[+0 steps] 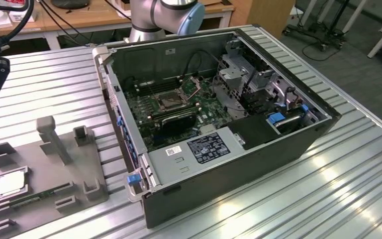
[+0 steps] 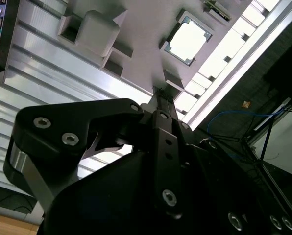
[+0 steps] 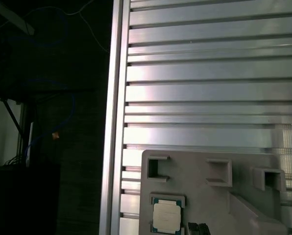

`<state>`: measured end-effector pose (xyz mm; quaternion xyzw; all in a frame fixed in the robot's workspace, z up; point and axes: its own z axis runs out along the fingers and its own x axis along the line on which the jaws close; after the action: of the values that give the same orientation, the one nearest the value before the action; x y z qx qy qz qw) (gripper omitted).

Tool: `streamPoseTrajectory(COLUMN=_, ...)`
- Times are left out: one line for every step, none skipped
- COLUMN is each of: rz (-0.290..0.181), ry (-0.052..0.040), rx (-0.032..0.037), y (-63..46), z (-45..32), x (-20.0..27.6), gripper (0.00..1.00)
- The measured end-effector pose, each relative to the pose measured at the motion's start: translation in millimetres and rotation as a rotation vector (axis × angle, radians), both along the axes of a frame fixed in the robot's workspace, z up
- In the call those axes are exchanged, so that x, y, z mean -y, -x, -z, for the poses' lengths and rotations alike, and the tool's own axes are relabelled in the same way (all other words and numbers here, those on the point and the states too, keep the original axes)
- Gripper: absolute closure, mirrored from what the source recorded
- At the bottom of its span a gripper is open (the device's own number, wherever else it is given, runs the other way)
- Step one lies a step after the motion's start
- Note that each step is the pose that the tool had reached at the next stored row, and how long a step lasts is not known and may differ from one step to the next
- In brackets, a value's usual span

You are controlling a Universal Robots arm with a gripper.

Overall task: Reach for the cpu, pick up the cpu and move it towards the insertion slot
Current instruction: 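Reach for the cpu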

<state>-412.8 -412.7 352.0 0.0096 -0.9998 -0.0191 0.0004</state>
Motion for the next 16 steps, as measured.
streamPoseTrajectory(rz=0.000, ry=0.0000, rx=0.0000, y=0.0, z=0.0, x=0.0, gripper=0.89)
streamPoseTrajectory(rz=0.000, ry=0.0000, rx=0.0000, y=0.0, z=0.0, x=0.0, gripper=0.89)
streamPoseTrajectory(rz=0.000, ry=0.0000, rx=0.0000, y=0.0, z=0.0, x=0.0, gripper=0.89)
streamPoseTrajectory(rz=0.000, ry=0.0001, rx=0.0000, y=0.0, z=0.0, x=0.0, gripper=0.89)
streamPoseTrajectory(rz=0.000, ry=0.0000, rx=0.0000, y=0.0, z=0.0, x=0.0, gripper=0.89)
streamPoseTrajectory(rz=0.000, ry=0.0000, rx=0.0001, y=0.1, z=0.1, x=0.0, gripper=0.89)
streamPoseTrajectory(rz=0.000, ry=0.0000, rx=0.0000, y=0.4, z=0.1, x=0.0, gripper=0.89)
streamPoseTrajectory(rz=0.000, ry=0.0000, rx=0.0000, y=0.7, z=0.1, x=0.1, gripper=0.89)
streamPoseTrajectory(rz=0.000, ry=0.0000, rx=0.0001, y=0.9, z=0.2, x=0.0, gripper=0.89)
streamPoseTrajectory(rz=0.000, ry=0.0000, rx=0.0000, y=1.0, z=0.1, x=0.0, gripper=0.89)
streamPoseTrajectory(rz=0.000, ry=0.0000, rx=0.0000, y=1.1, z=0.2, x=0.0, gripper=0.89)
streamPoseTrajectory(rz=0.000, ry=-0.0001, rx=0.0001, y=1.3, z=0.2, x=0.0, gripper=0.89)
streamPoseTrajectory(rz=0.000, ry=0.0000, rx=0.0000, y=1.5, z=0.2, x=0.0, gripper=0.89)
streamPoseTrajectory(rz=0.000, ry=0.0000, rx=0.0001, y=1.8, z=0.4, x=0.0, gripper=0.89)
streamPoseTrajectory(rz=0.000, ry=0.0000, rx=0.0000, y=2.1, z=0.4, x=0.0, gripper=0.89)
streamPoseTrajectory(rz=0.000, ry=0.0001, rx=-0.0001, y=2.5, z=0.4, x=0.0, gripper=0.89)
